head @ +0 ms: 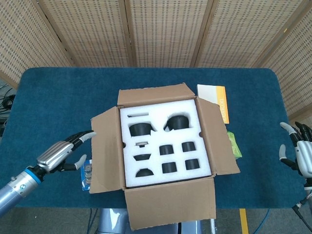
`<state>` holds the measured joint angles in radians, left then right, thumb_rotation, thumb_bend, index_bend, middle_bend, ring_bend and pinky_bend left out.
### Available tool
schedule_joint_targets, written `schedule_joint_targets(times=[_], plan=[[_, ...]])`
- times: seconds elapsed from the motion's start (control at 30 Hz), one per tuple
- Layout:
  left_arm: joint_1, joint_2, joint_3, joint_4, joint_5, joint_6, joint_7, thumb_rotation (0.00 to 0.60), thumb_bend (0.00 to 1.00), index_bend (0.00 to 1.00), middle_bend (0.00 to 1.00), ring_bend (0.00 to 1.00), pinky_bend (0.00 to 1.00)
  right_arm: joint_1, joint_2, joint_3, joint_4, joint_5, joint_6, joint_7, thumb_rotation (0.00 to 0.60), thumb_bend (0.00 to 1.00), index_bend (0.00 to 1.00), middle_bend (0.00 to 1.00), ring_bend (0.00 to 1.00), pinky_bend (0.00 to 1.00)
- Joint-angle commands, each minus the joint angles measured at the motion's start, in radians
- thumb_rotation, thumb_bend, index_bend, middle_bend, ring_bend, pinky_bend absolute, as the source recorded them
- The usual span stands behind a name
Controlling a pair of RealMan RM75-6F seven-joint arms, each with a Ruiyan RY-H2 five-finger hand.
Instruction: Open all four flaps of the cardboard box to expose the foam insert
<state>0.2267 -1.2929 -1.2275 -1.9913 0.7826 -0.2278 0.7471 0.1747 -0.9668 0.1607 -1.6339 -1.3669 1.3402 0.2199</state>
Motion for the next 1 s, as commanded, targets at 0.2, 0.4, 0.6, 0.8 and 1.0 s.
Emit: schedule_joint_targets(times=[0.2, 0.4, 0.6, 0.8, 1.0], plan=[[0.092, -0.061, -0.045, -0.039, 0.264, 0.144, 0.149, 0.260, 0.56, 0.00, 0.00, 0.00, 0.05, 0.005, -0.001, 0.003, 0.000, 0.001, -0.001, -0.001, 0.600, 0.67, 0.12, 0.21, 0.00, 0.00], [0.073, -0.058, -0.023, -0.051, 0.409, 0.227, 0.199, 0.306, 0.57, 0.00, 0.00, 0.00, 0.05, 0.004, 0.004, 0.004, -0.010, 0.002, 0.000, -0.005, 0.600, 0.67, 0.12, 0.21, 0.00, 0.00], [0.023, -0.008, 0.055, -0.063, 0.554, 0.321, 0.201, 0.324, 0.57, 0.00, 0.00, 0.00, 0.05, 0.002, 0.013, 0.004, -0.024, 0.004, 0.004, -0.013, 0.600, 0.67, 0.12, 0.21, 0.00, 0.00], [-0.041, 0.048, 0.152, -0.048, 0.659, 0.424, 0.174, 0.339, 0.57, 0.00, 0.00, 0.00, 0.01, 0.000, 0.017, 0.003, -0.031, 0.008, 0.003, -0.016, 0.600, 0.67, 0.12, 0.21, 0.00, 0.00], [-0.087, 0.088, 0.288, -0.032, 0.788, 0.589, 0.107, 0.347, 0.57, 0.00, 0.00, 0.00, 0.00, 0.002, 0.019, 0.005, -0.034, 0.012, 0.001, -0.023, 0.600, 0.67, 0.12, 0.20, 0.00, 0.00]])
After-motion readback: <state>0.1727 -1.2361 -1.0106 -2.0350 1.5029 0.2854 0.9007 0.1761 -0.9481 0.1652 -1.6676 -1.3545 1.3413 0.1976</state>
